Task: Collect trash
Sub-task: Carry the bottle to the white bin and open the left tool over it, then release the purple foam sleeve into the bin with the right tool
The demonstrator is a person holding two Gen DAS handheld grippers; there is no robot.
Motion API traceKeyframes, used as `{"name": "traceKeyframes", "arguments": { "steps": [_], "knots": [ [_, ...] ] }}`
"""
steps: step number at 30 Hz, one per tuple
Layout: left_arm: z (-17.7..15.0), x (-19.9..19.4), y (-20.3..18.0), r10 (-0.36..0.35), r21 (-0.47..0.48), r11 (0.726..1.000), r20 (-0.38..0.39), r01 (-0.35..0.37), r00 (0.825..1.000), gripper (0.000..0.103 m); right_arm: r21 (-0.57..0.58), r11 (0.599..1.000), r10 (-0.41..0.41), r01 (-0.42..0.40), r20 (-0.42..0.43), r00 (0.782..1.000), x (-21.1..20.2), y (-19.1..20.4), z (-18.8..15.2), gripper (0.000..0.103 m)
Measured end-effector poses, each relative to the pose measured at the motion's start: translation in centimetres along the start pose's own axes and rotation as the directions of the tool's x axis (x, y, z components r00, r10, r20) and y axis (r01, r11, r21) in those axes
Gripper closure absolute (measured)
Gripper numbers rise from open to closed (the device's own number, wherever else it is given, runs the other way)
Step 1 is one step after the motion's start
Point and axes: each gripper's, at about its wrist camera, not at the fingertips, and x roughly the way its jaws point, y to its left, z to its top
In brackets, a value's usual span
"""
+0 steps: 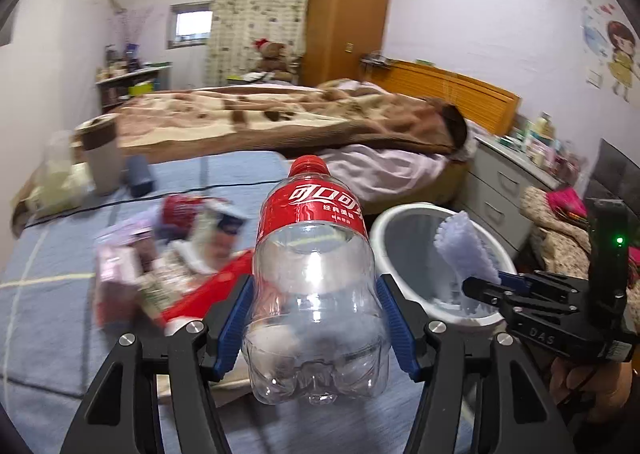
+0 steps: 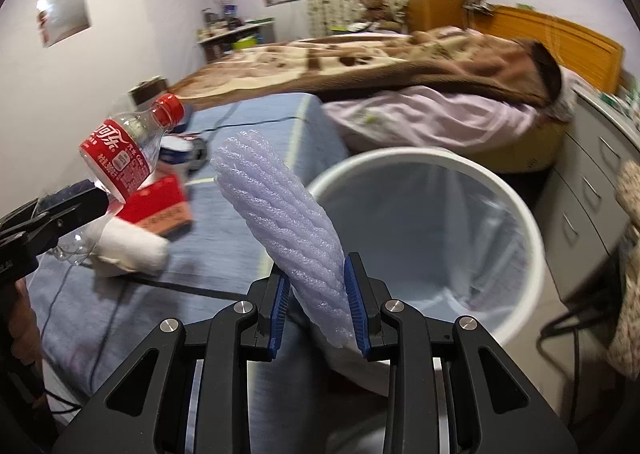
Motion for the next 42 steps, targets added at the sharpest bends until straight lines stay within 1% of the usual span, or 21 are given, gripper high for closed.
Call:
{"name": "traceKeyframes", "arguments": {
  "steps": [5, 13, 18, 22, 26, 28, 30, 34, 39, 42],
  "knots": [
    [0.5, 2.9, -2.8, -0.078, 0.030, 0.996, -0.042, 0.080, 0.996, 0.041, 0.042, 0.998, -0.040, 0.041, -0.014, 0.999, 0.3, -1.9, -0.3, 0.074],
    [1.1, 6.7, -5.9, -0.146, 0.076, 0.985, -0.096, 0.153, 0.985, 0.041, 0.067, 0.995, -0.077, 0.079, -0.029, 0.997, 0.2, -3.9, -0.7, 0.074],
    [1.4, 8.9, -7.2, -0.175, 0.083, 0.979, -0.125, 0.186, 0.977, 0.041, 0.084, 0.992, -0.094, 0.098, -0.041, 0.995, 0.3, -5.0, -0.8, 0.074],
    [1.4, 10.1, -7.7, -0.186, 0.090, 0.976, -0.141, 0.200, 0.972, 0.041, 0.088, 0.990, -0.107, 0.111, -0.049, 0.993, 0.2, -5.4, -1.0, 0.072],
    [1.5, 11.1, -8.0, -0.185, 0.082, 0.976, -0.159, 0.200, 0.970, 0.041, 0.090, 0.990, -0.107, 0.112, -0.057, 0.993, 0.3, -5.6, -1.0, 0.066],
    [1.5, 11.4, -8.0, -0.194, 0.077, 0.975, -0.167, 0.209, 0.967, 0.041, 0.094, 0.989, -0.111, 0.116, -0.054, 0.992, 0.2, -5.7, -1.0, 0.059],
    [1.7, 11.5, -8.0, -0.196, 0.077, 0.974, -0.167, 0.211, 0.966, 0.041, 0.101, 0.988, -0.115, 0.120, -0.050, 0.992, 0.0, -5.9, -1.0, 0.047],
    [2.1, 11.3, -8.1, -0.206, 0.072, 0.973, -0.154, 0.219, 0.966, 0.039, 0.107, 0.987, -0.119, 0.122, -0.035, 0.992, -0.3, -6.0, -0.9, 0.046],
    [2.5, 10.0, -7.8, -0.198, 0.072, 0.975, -0.127, 0.208, 0.972, 0.039, 0.124, 0.984, -0.123, 0.124, -0.019, 0.992, -1.0, -6.2, -0.8, 0.046],
    [2.6, 9.1, -7.3, -0.191, 0.060, 0.978, -0.114, 0.199, 0.975, 0.039, 0.124, 0.986, -0.110, 0.111, -0.010, 0.994, -1.3, -5.9, -0.8, 0.046]
  ]
}}
